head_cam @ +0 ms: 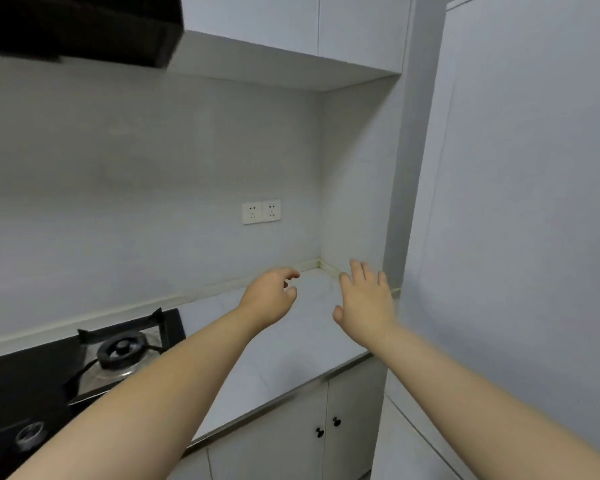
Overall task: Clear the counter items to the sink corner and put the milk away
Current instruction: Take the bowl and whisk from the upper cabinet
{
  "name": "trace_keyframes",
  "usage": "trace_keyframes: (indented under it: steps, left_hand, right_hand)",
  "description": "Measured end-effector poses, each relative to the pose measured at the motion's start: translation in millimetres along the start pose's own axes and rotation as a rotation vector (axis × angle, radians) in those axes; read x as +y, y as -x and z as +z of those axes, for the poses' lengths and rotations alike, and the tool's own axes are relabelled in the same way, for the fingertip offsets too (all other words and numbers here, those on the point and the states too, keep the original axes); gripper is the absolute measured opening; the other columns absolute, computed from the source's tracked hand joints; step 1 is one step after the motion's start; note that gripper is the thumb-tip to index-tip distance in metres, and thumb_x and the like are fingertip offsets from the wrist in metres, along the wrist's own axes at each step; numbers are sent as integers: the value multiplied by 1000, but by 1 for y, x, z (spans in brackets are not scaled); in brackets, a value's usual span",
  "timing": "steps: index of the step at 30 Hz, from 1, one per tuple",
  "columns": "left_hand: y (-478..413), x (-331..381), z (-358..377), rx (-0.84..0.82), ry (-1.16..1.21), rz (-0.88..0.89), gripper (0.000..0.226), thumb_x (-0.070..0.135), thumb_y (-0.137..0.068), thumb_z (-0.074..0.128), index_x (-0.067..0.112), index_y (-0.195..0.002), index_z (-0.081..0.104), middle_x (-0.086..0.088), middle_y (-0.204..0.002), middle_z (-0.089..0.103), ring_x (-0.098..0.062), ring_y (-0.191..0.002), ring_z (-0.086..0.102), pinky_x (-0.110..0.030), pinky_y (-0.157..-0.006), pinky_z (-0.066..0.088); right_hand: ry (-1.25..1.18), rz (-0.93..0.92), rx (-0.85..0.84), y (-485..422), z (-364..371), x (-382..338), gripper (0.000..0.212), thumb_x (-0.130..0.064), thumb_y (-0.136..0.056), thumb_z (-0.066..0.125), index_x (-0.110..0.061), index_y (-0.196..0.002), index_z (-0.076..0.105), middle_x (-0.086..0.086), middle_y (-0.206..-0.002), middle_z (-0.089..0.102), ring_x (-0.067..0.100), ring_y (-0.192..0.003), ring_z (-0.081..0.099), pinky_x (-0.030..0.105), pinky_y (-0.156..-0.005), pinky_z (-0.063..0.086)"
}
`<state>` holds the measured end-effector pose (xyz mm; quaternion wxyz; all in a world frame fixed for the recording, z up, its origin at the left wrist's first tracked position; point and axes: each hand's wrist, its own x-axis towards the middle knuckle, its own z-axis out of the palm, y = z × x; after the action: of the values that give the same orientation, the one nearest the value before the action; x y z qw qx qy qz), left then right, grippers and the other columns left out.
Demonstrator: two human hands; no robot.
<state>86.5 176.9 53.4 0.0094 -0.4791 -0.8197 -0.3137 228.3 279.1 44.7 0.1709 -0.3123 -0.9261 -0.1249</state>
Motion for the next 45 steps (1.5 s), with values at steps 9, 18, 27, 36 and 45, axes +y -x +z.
trace_keyframes:
  steps: [9, 18, 27, 36, 45]
  left_hand:
    - [91, -83, -131, 254, -199, -94, 51, 17, -92, 49, 17, -141, 36, -3, -157, 14, -23, -142, 17, -33, -113, 20]
    - [233, -164, -301, 473, -360, -220, 61, 18, -92, 49, 17, -147, 23, -2, -158, 5, -21, -144, 9, -38, -116, 18]
    - [414, -268, -473, 549, -717, -287, 62, 18, -91, 49, 17, -147, 23, -4, -157, 10, -19, -144, 12, -34, -117, 14]
    - [500, -344, -607, 763, -865, -486, 65, 24, -94, 45, 16, -150, 13, -5, -158, 5, -20, -145, 7, -40, -118, 14]
    - [529, -431, -726, 877, -949, -550, 64, 23, -95, 44, 17, -150, 12, -5, -158, 4, -17, -145, 5, -39, -118, 11]
  right_hand:
    - [-121, -267, 149, -11, -62, -155, 55, -30, -86, 51, -10, -135, 35, 13, -148, 26, 29, -136, 24, 46, -109, 23]
    - [-294, -444, 255, 15, -163, -367, 60, -30, -87, 50, -8, -140, 29, 13, -150, 23, 30, -137, 23, 45, -111, 22]
    - [-398, -661, 397, 76, -261, -597, 66, -27, -88, 50, -7, -145, 24, 15, -152, 21, 30, -139, 20, 46, -113, 17]
    - [-474, -855, 572, 79, -346, -768, 64, -17, -78, 60, -1, -137, 41, 20, -144, 38, 36, -131, 37, 50, -108, 27]
    - [-558, -956, 662, 44, -399, -920, 65, -21, -90, 46, -7, -147, 18, 13, -153, 16, 28, -141, 15, 43, -116, 12]
